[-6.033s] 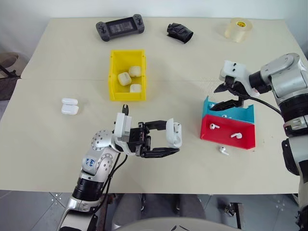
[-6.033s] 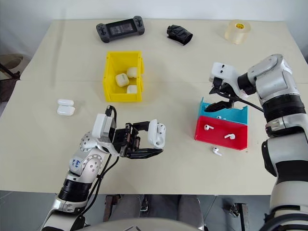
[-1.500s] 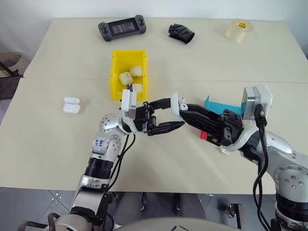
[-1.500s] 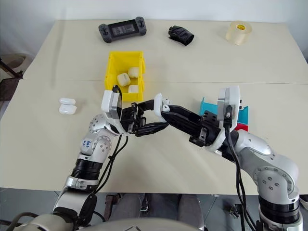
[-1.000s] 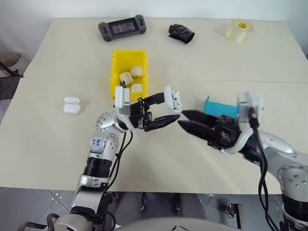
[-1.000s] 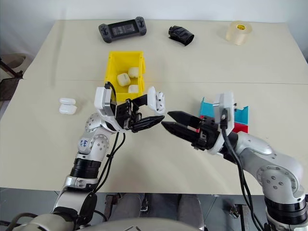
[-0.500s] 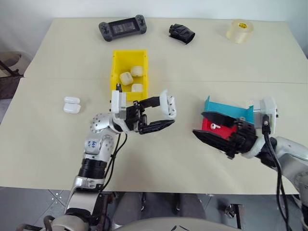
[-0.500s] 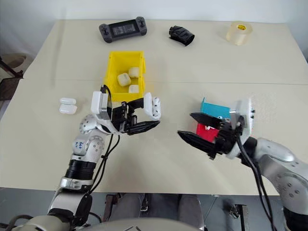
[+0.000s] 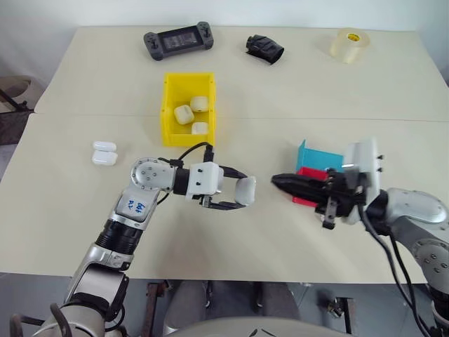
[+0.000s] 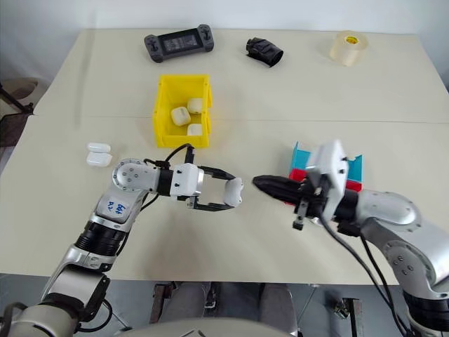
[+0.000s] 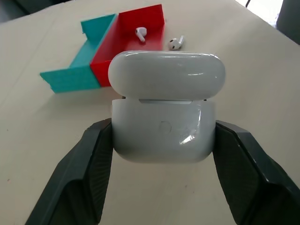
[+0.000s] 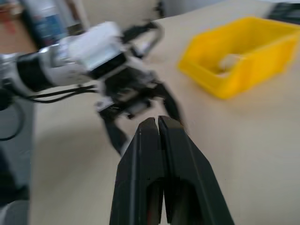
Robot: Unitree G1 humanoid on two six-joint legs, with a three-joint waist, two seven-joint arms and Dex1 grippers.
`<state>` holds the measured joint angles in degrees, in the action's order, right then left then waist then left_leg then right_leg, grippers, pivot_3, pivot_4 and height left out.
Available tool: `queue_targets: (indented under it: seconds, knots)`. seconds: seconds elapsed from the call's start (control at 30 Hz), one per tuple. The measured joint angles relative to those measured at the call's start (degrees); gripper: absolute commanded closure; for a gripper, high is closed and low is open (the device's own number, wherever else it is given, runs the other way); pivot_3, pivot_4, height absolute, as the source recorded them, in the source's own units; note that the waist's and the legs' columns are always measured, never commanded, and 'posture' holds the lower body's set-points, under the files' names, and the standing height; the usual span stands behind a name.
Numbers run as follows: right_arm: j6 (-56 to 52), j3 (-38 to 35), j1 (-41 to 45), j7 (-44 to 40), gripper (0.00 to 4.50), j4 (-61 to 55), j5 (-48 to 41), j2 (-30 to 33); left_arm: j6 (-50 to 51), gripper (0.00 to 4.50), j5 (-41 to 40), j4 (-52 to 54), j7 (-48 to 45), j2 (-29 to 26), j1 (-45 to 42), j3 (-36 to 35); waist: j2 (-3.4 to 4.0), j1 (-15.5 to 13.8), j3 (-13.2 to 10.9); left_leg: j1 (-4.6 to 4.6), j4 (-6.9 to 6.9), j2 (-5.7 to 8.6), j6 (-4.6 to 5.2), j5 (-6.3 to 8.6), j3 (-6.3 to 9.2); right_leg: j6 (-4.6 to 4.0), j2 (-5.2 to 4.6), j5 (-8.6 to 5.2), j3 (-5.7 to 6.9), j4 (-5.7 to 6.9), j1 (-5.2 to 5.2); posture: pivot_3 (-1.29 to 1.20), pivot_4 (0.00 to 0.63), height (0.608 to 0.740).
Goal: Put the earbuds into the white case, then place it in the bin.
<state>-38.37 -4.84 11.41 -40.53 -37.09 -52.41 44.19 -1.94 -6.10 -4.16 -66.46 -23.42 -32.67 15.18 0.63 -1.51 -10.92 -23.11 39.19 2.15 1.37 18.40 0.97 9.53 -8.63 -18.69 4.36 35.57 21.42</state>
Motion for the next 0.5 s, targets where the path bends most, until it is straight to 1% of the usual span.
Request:
queue_targets:
  seconds: [0.13, 0.23, 0.4, 0.5]
  knots:
    - [-1.77, 4.66, 3.75, 2.09, 4.47, 0.41, 2.43, -2.15, 4.65, 1.71, -0.08, 3.04, 1.09, 0.44, -0.43, 1.17, 0.00, 0.14, 0.00, -0.01, 0.00, 0.01, 0.00, 0.00, -0.01, 0.00, 0.00, 0.00, 0.00, 0.01, 0.01, 0.00, 0.150, 0.740]
    - [-2.24, 6.78, 4.00, 2.80, 4.47, 1.36, 4.49, -2.67, 6.59, 1.71, -0.53, 5.27, 1.90, 0.77, -0.78, 1.25, 0.00, 0.13, 0.00, -0.01, 0.00, 0.01, 0.00, 0.00, -0.01, 0.00, -0.01, 0.00, 0.00, 0.03, 0.02, 0.00, 0.150, 0.740]
    - [-0.15, 6.18, 0.54, 0.39, 4.47, 2.63, 6.67, -2.56, 8.59, 1.71, -2.54, 6.13, 2.56, 0.27, -0.64, -0.47, -0.01, 0.06, 0.01, -0.01, 0.00, 0.02, 0.00, 0.00, -0.01, 0.00, -0.01, 0.00, 0.00, 0.05, 0.03, 0.00, 0.150, 0.740]
    - [2.11, 3.22, -2.08, -2.06, 4.47, 4.15, 6.75, -2.49, 10.01, 1.71, -4.42, 6.29, 3.18, -0.05, 0.15, -2.56, -0.02, 0.15, 0.01, 0.00, 0.00, 0.01, 0.00, 0.00, -0.04, 0.00, 0.00, 0.00, -0.01, 0.04, 0.03, 0.00, 0.150, 0.740]
